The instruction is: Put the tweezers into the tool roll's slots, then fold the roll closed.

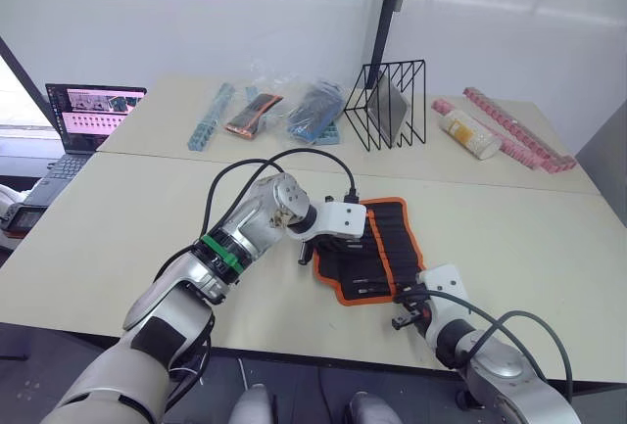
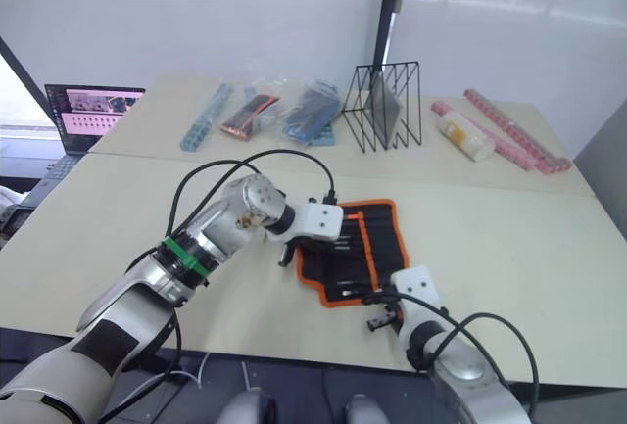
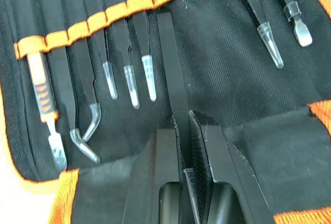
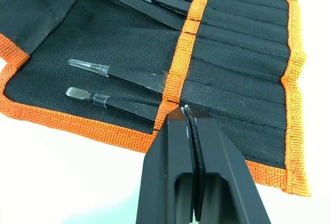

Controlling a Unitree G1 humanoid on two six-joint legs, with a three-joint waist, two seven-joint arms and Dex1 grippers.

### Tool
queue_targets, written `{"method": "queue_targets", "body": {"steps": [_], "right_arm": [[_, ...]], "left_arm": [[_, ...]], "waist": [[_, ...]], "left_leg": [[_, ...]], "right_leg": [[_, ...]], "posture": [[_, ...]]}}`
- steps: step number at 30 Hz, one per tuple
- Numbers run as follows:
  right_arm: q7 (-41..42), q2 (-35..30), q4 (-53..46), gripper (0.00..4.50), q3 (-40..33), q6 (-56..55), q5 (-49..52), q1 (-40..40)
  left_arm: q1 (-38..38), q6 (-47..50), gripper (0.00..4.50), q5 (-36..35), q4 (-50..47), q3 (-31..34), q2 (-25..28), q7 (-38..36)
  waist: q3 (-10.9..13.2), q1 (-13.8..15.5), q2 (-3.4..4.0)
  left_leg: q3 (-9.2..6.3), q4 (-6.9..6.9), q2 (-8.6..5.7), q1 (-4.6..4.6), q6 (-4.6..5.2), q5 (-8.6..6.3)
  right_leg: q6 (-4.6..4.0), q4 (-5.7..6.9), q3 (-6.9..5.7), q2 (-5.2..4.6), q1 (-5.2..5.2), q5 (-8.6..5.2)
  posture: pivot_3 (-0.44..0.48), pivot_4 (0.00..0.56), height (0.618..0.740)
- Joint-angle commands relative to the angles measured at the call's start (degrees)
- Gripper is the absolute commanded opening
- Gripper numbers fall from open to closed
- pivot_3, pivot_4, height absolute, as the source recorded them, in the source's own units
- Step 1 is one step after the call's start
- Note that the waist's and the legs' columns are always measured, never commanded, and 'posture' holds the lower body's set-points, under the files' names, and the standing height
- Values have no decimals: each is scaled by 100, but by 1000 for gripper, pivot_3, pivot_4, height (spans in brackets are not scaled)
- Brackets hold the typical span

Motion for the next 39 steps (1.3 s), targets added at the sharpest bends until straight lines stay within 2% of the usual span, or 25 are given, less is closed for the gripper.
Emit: {"method": "queue_targets", "body": {"steps": [1, 15, 22, 28, 30, 31, 34, 39], "right_arm": [[-20, -3, 205, 0, 85, 407, 12, 229], [-97, 23, 133, 0, 122, 513, 19, 238], [-94, 19, 120, 0, 142, 547, 34, 248], [-75, -3, 126, 0, 131, 531, 35, 281], [-60, -19, 141, 0, 121, 519, 34, 279], [-52, -26, 145, 0, 114, 511, 34, 285], [-37, -40, 153, 0, 95, 510, 38, 269], [1, -82, 204, 0, 29, 528, 44, 177]], "left_arm": [[-154, -115, 12, 92, 25, -40, -200, 75], [-264, -245, 12, 231, 738, 12, -1240, 712], [-231, -554, 12, 362, 1314, 31, -1451, 1168], [-137, -572, 12, 255, 1192, 188, -1412, 1159], [-101, -491, 854, 149, 1034, 303, -1375, 1111], [-87, -432, 1083, 115, 971, 343, -1364, 1088], [-52, -252, 2142, 28, 711, 416, -1239, 938], [142, 745, 3761, -510, -725, 955, -526, 348]], "waist": [[0, 5, 0], [-1, 28, 1], [-1, 35, 2], [-2, 33, 2], [-2, 27, 2], [-2, 24, 3], [-2, 17, 4], [-3, -32, 10]], "left_leg": [[0, 1, -1, 0, 0, 0], [-11, 11, -6, -8, 0, 0], [-30, 35, -11, -26, 4, -2], [-35, 49, -14, -29, 5, -1], [-35, 49, -15, -30, 5, -1], [-36, 49, -14, -31, 5, -1], [-37, 49, -15, -34, 5, -1], [-40, 47, -14, -35, 5, -1]], "right_leg": [[0, 0, 0, 0, 0, 0], [1, 1, 0, 0, 3, 0], [2, 6, -8, 1, 2, -1], [6, 7, -6, 1, 7, -4], [7, 7, -6, 1, 7, -4], [7, 8, -7, 1, 5, -4], [7, 9, -7, 1, 4, -4], [6, 13, -8, 2, 3, -4]], "posture": [[0, 150, 684], [0, 150, 684], [0, 150, 684], [0, 150, 684], [0, 150, 684], [0, 150, 684], [0, 150, 684], [0, 150, 684]]}}
